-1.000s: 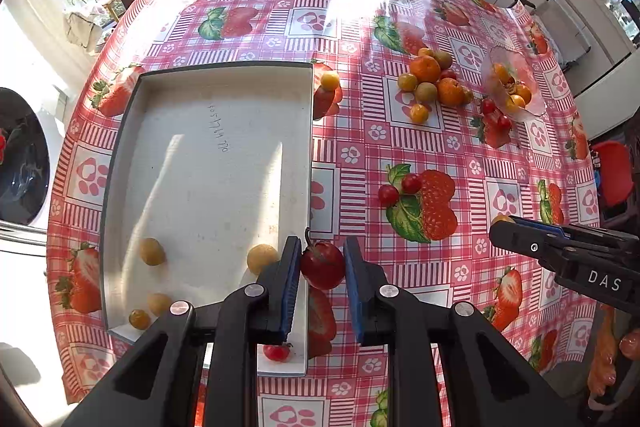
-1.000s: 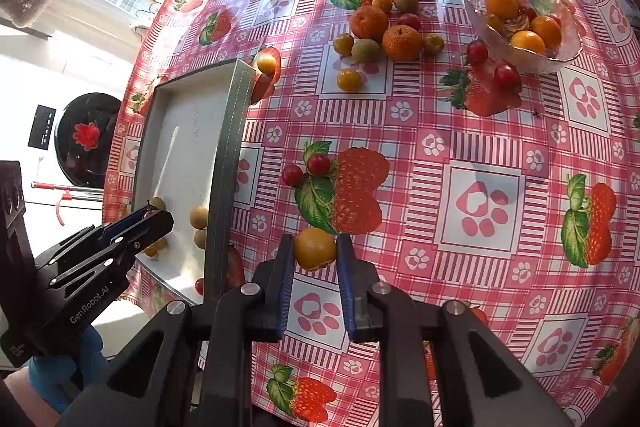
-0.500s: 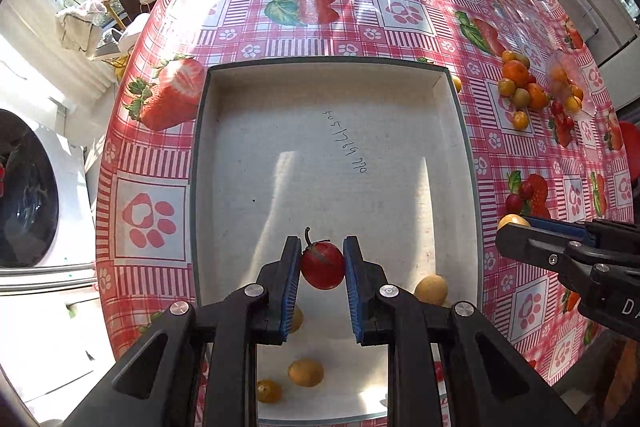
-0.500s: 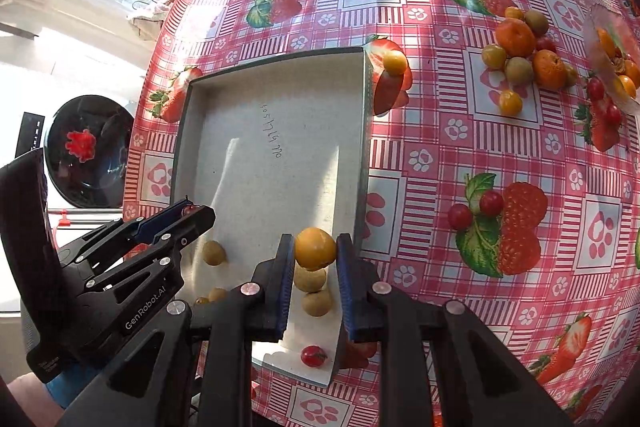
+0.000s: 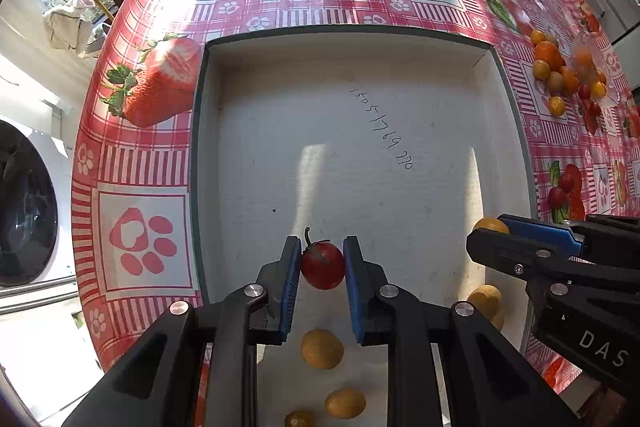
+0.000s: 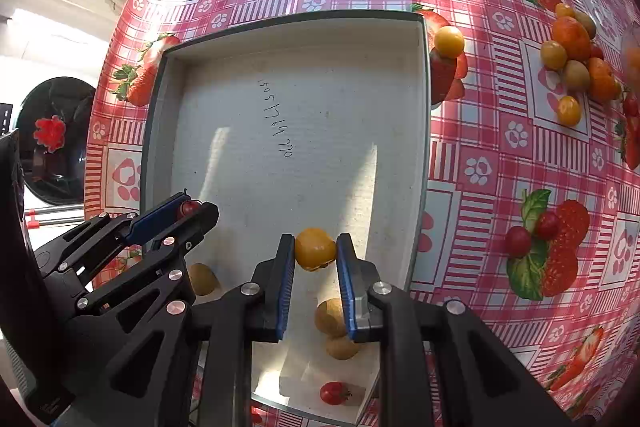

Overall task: Organize fruits
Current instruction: 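Open both tools to drop the tomatoes into the tray, then move both open tools back toward the yellow cherry tomatoes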

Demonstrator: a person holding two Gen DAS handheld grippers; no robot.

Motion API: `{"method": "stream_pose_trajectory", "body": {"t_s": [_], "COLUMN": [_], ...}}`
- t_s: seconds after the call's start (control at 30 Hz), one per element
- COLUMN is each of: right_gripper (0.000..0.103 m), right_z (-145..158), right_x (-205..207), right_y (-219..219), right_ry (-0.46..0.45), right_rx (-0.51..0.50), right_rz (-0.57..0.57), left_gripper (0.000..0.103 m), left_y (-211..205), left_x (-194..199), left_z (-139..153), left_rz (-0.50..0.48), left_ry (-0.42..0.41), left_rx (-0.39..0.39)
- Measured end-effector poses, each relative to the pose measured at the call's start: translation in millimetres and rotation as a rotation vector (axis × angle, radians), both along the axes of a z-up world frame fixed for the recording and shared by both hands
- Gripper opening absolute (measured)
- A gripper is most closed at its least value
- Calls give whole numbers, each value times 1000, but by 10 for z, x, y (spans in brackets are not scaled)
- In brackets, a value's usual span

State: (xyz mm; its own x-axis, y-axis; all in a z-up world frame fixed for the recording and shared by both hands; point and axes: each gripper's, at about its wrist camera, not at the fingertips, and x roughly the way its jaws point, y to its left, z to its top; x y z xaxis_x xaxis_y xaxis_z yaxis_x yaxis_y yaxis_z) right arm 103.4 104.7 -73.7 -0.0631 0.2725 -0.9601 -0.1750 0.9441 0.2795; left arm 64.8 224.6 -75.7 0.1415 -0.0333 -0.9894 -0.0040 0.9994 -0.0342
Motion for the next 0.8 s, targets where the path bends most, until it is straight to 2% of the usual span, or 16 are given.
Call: {"method": "stream_pose_trajectory", "body": {"t_s": [0.33,0.4,0.43,0.47,0.5,0.53,0.57,0.7,0.77,0.8], "right_gripper": [24,25,26,27,27,33,45,61,77,79], "right_z": [-251,-256,-258,-258,-266,-257,-251,-133,-38,26], "right_x": [-12,-28,-28,-26,-21,-11,-4,22,24,34], "right_y": [148,177,182,177,167,126,93,2,8,5], "right_ry": [48,50,51,51,51,52,52,37,14,-4], "right_rx": [-39,-36,-36,-38,-41,-41,-39,26,48,47], "right_rz": [10,16,14,11,4,-6,-16,-52,-55,-56], "left_gripper": [24,31,38,51,56,62,62,62,62,62], "left_y": [-132,-149,-163,-156,-132,-98,-65,-23,-51,-75], "left_x": [63,50,63,63,56,40,40,22,3,-7], "left_z": [-162,-191,-205,-211,-220,-223,-229,-227,-193,-170], "left_rz": [-34,-37,-35,-29,-18,-5,7,16,1,-9], "left_ry": [34,41,39,37,33,31,33,38,32,26], "left_rx": [11,2,15,34,45,45,36,27,23,22]}}
